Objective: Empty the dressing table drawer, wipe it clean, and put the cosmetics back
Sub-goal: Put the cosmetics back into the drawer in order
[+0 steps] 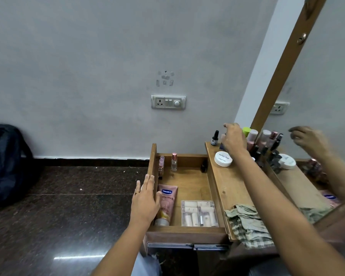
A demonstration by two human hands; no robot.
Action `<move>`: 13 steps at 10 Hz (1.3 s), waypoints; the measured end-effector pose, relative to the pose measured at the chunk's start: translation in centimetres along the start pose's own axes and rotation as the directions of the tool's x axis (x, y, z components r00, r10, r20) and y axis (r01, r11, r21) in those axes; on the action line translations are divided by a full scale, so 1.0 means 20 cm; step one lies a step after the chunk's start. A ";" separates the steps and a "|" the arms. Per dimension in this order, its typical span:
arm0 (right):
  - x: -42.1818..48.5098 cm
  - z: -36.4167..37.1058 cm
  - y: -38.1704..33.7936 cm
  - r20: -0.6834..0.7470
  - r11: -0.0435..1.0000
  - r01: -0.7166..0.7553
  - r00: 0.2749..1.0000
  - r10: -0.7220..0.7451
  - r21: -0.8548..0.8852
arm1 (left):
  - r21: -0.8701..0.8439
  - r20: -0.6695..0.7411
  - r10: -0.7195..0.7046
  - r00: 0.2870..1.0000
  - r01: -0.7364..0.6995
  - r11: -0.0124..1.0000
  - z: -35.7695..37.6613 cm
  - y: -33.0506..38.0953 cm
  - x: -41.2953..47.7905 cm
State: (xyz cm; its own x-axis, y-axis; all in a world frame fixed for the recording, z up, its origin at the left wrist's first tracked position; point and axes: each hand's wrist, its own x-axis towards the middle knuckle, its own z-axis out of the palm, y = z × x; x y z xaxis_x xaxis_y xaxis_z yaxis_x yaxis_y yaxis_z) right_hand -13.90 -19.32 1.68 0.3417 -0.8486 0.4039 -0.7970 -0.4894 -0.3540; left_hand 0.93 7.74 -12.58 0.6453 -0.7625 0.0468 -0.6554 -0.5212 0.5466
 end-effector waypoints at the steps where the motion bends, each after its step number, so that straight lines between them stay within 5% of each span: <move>1: 0.05 0.00 0.03 0.117 0.986 0.010 0.993 0.010 -0.166 | 0.002 -0.001 -0.004 1.000 0.004 1.000 0.00 0.00 0.00; 2: 0.05 0.00 0.01 0.256 0.950 0.086 0.967 -0.006 -0.300 | 0.003 -0.002 -0.006 1.000 0.006 1.000 0.00 0.00 0.00; 4: 0.08 0.06 0.00 0.231 0.908 0.110 0.973 -0.015 -0.405 | -0.014 0.001 -0.014 1.000 0.014 1.000 0.00 0.00 0.00; 5: 0.11 0.14 -0.02 0.223 0.963 0.074 0.975 -0.015 -0.259 | -0.020 0.000 -0.014 1.000 0.014 1.000 0.00 0.00 0.00; 6: 0.30 0.06 0.61 0.324 0.979 -0.003 0.943 0.070 -0.204 | -0.024 -0.001 -0.013 1.000 0.013 1.000 0.00 0.01 0.00; 7: 0.57 -0.03 1.25 0.315 0.988 0.155 0.937 -0.148 0.005 | -0.027 0.001 -0.020 1.000 0.020 0.999 0.00 0.01 0.00; 8: 0.32 -0.18 0.69 0.375 0.981 -0.021 0.925 -0.053 0.191 | -0.032 0.002 -0.026 1.000 0.026 0.999 -0.01 0.02 0.00; 9: 0.12 -0.10 0.06 0.333 0.995 0.019 0.941 -0.052 0.102 | -0.035 0.000 -0.020 1.000 0.020 0.999 -0.01 0.01 0.00; 10: -0.07 0.01 -0.42 0.248 0.973 0.086 0.959 -0.139 0.214 | -0.041 0.005 -0.018 1.000 0.018 0.999 -0.01 0.01 0.00; 13: -0.21 0.53 -0.36 0.482 0.986 -0.032 0.875 -0.051 0.162 | -0.063 0.004 -0.006 1.000 0.006 0.998 -0.01 0.00 0.00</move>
State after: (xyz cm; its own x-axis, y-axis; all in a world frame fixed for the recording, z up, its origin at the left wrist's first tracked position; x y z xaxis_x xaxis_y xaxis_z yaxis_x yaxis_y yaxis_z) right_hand -4.25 -14.38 -6.37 0.5795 -0.8142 -0.0351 -0.7161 -0.4881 -0.4990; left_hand 0.98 7.79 -12.34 0.6476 -0.7609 0.0397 -0.6252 -0.5009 0.5985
